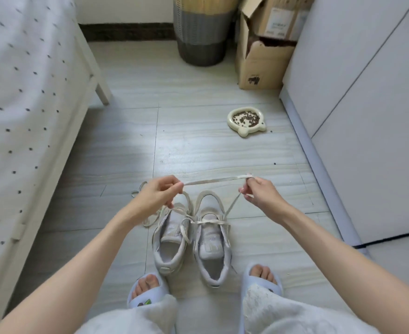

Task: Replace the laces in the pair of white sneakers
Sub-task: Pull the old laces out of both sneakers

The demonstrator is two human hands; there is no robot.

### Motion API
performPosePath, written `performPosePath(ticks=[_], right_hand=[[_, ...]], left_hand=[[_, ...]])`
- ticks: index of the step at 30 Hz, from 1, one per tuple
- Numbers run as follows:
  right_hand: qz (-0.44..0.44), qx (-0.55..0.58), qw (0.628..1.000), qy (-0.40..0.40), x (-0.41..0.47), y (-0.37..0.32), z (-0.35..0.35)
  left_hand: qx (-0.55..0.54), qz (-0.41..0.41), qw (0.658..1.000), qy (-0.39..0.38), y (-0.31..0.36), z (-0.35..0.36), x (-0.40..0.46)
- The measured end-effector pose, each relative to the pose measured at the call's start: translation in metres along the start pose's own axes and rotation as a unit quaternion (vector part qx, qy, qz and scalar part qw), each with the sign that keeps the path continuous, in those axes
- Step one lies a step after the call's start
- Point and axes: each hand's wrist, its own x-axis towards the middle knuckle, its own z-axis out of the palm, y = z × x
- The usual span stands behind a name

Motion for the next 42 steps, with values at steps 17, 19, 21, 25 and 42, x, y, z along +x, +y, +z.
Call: performPosePath(ticks=[17, 19, 21, 25, 42], right_hand=[[-0.299, -0.316, 0.897, 0.072, -0.133, -0.150, -0.025], [-0.311, -0.359, 0.879, 0.044, -0.144, -0.159, -0.026], [-0.318, -0.367, 0.873, 0.041, -0.153, -0.166, -0.031], [-0.357, -0.508, 0.775, 0.113, -0.162, -0.163, -0.065], [-0.045, -0.369, 0.928, 0.018, -0.184, -0.150, -0.046]], left_hand=[[0.161, 0.152, 0.971, 0.088, 0.139, -0.013, -0.072], [0.145, 0.169, 0.972, 0.080, 0.154, -0.010, -0.078], [0.116, 0.182, 0.974, 0.073, 0.162, -0.010, -0.083], [0.162, 0.174, 0.956, 0.170, 0.144, -0.031, -0.090], [0.107, 0.078, 0.989, 0.062, 0.113, 0.011, -0.117]])
